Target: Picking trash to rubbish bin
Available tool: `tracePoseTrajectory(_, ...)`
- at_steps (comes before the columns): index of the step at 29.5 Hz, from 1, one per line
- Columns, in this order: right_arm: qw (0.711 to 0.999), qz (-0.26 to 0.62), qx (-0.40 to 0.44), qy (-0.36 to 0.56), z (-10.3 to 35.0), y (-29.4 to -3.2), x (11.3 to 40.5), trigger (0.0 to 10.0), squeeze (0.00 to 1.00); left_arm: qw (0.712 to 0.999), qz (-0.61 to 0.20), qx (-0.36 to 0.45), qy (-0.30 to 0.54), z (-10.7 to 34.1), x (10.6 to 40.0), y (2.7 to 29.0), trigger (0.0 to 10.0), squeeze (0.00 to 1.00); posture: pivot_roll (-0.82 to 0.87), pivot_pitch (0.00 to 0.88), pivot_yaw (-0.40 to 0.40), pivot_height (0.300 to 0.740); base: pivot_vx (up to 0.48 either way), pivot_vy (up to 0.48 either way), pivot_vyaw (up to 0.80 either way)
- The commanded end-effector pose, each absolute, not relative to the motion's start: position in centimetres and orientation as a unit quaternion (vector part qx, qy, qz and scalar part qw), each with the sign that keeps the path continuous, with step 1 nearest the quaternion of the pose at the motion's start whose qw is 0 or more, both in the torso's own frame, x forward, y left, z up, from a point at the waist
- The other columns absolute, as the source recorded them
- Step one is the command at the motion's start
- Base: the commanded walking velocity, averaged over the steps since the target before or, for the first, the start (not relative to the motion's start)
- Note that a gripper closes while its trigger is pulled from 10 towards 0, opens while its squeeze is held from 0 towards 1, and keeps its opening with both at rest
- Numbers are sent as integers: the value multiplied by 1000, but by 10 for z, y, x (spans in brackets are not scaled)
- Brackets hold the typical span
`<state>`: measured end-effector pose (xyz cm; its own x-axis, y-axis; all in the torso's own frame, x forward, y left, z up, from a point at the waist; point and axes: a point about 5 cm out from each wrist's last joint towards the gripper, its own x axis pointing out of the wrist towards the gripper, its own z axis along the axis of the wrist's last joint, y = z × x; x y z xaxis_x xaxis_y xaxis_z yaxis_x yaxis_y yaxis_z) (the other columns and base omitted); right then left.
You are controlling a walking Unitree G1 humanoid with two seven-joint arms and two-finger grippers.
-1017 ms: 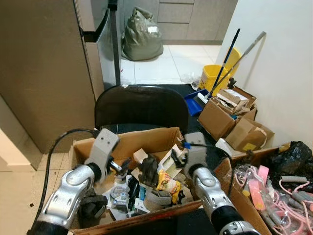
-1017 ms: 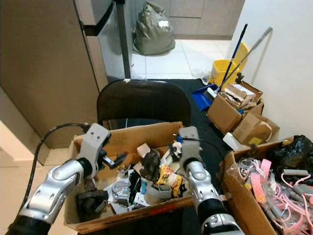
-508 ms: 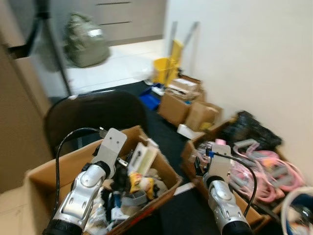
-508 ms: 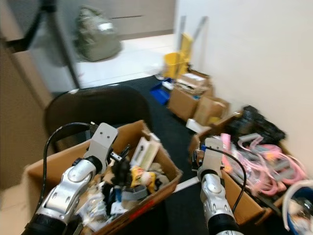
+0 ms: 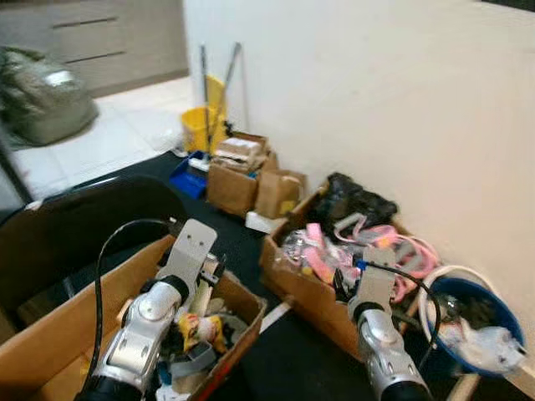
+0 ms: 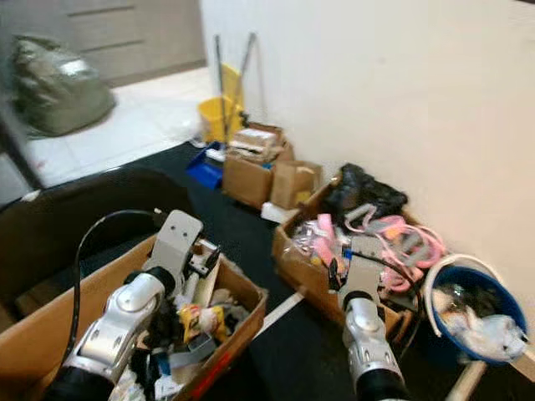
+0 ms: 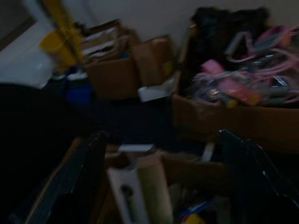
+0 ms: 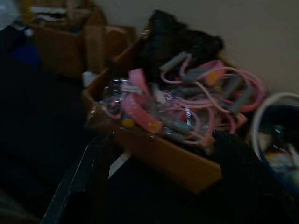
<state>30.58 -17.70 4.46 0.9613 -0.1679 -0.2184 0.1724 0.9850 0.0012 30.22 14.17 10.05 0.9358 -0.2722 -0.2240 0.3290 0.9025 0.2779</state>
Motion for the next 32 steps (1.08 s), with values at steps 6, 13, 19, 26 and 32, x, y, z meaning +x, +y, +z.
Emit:
tracePoseTrajectory(6, 988, -87, 8, 128, 38, -178, 301, 10000, 0, 968, -163, 161, 103, 93, 299, 141, 10000, 0, 45, 67, 6, 740, 0, 0, -800)
tracePoseTrajectory(13, 988, -87, 5, 130, 38, -179, 300, 10000, 0, 967, -166, 162, 104, 93, 300, 140, 10000, 0, 47, 68, 5, 740, 0, 0, -800)
tracePoseTrajectory(19, 988, -87, 5, 131, 38, -178, 300, 10000, 0, 966, -170, 164, 106, 91, 299, 140, 10000, 0, 47, 68, 5, 740, 0, 0, -800)
tracePoseTrajectory(26, 988, -87, 5, 131, 38, -178, 301, 10000, 0, 966, -168, 164, 105, 92, 300, 141, 10000, 0, 48, 70, 5, 740, 0, 0, -800)
tracePoseTrajectory(32, 988, -87, 4, 131, 39, -178, 301, 10000, 0, 966, -168, 165, 103, 93, 301, 141, 10000, 0, 46, 73, 4, 740, 0, 0, -800)
